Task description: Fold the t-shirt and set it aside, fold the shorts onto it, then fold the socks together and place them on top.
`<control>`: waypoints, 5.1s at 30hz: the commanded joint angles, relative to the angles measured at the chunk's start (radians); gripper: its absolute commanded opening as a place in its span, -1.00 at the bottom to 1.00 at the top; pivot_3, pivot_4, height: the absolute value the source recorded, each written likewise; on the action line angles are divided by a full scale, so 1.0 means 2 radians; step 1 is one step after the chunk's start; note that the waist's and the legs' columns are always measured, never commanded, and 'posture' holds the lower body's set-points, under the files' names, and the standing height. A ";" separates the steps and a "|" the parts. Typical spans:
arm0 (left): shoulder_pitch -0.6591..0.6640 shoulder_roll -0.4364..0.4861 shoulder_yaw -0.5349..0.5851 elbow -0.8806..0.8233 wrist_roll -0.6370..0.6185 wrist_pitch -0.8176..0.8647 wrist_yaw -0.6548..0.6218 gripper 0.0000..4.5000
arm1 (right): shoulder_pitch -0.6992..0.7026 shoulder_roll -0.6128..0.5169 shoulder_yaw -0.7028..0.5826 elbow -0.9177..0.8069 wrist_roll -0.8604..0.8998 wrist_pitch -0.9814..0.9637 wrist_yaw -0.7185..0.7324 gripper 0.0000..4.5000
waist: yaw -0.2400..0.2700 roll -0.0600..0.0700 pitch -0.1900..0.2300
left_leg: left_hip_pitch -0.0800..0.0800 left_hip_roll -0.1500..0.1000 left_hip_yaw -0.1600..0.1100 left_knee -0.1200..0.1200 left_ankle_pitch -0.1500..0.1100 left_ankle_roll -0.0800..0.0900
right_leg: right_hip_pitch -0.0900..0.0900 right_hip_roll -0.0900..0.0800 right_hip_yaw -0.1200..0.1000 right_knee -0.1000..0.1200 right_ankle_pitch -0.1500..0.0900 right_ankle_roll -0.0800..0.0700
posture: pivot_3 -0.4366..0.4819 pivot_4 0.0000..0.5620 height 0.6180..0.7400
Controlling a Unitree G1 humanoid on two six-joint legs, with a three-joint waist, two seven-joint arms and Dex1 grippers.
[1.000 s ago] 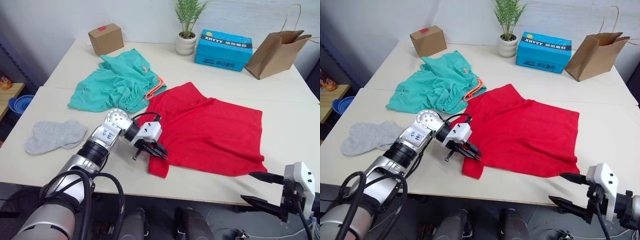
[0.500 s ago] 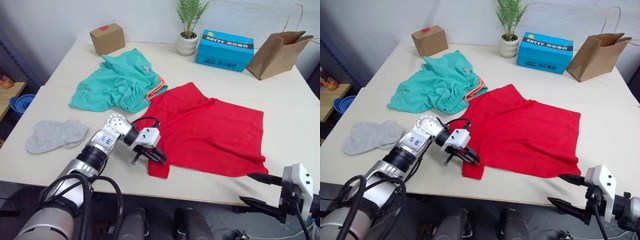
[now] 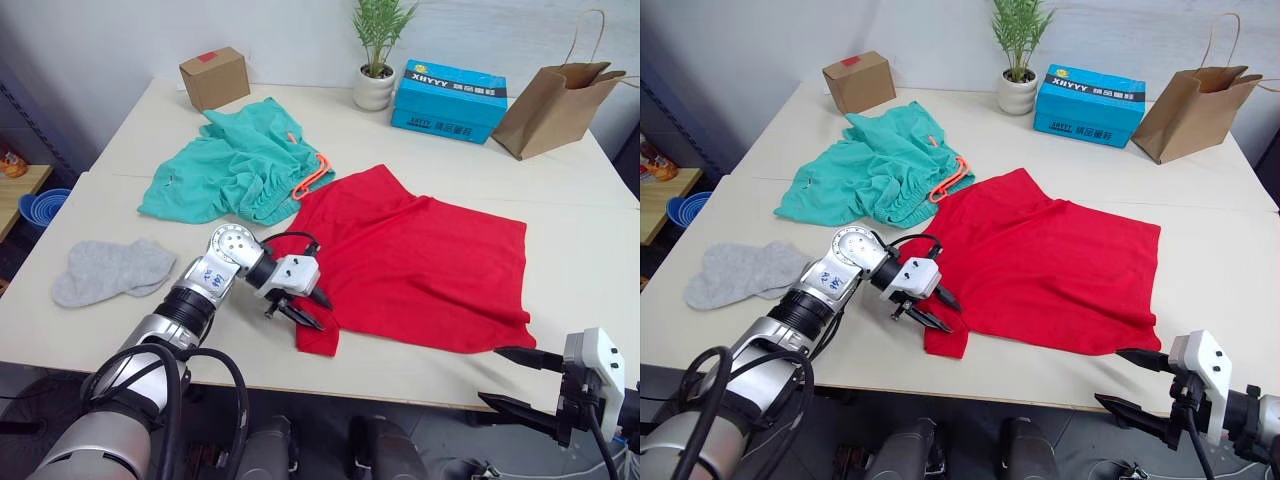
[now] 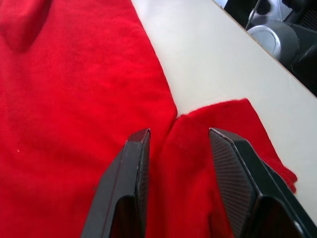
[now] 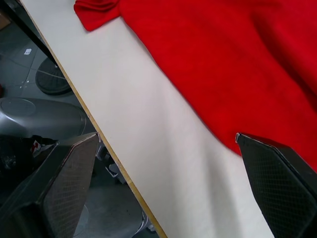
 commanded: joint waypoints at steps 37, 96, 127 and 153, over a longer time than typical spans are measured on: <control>0.066 0.031 0.034 -0.079 -0.057 0.006 -0.028 -0.98 | -0.006 -0.008 -0.011 0.008 0.001 -0.003 0.011 1.00 | 0.000 0.000 0.000 | 0.000 0.000 0.000 0.000 0.000 0.000 | 0.000 0.000 0.000 0.000 0.000 0.000 | -0.05 -0.47 1.00; 0.311 0.083 0.246 -0.334 -0.166 0.127 0.177 -0.98 | -0.013 -0.031 -0.026 0.149 -0.168 -0.280 0.023 1.00 | -0.001 0.001 0.000 | 0.001 0.000 0.000 -0.001 -0.001 -0.001 | 0.000 0.000 0.001 -0.001 0.000 0.000 | -0.05 -0.47 1.00; 0.324 0.076 0.224 -0.368 -0.155 0.179 0.218 -0.98 | -0.042 -0.007 0.057 0.151 -0.266 -0.400 -0.071 1.00 | -0.001 0.001 0.000 | 0.002 0.000 0.001 -0.004 0.000 -0.007 | 0.000 0.000 0.001 -0.001 0.000 0.000 | -0.05 -0.47 1.00; 0.319 0.103 0.268 -0.363 -0.207 0.220 0.195 -1.00 | -0.029 -0.059 0.070 0.096 -0.108 -0.299 -0.007 -0.98 | -0.001 0.001 -0.001 | 0.002 0.000 0.001 -0.004 0.001 -0.006 | 0.000 0.000 0.001 -0.001 0.000 0.000 | -0.05 -0.47 1.00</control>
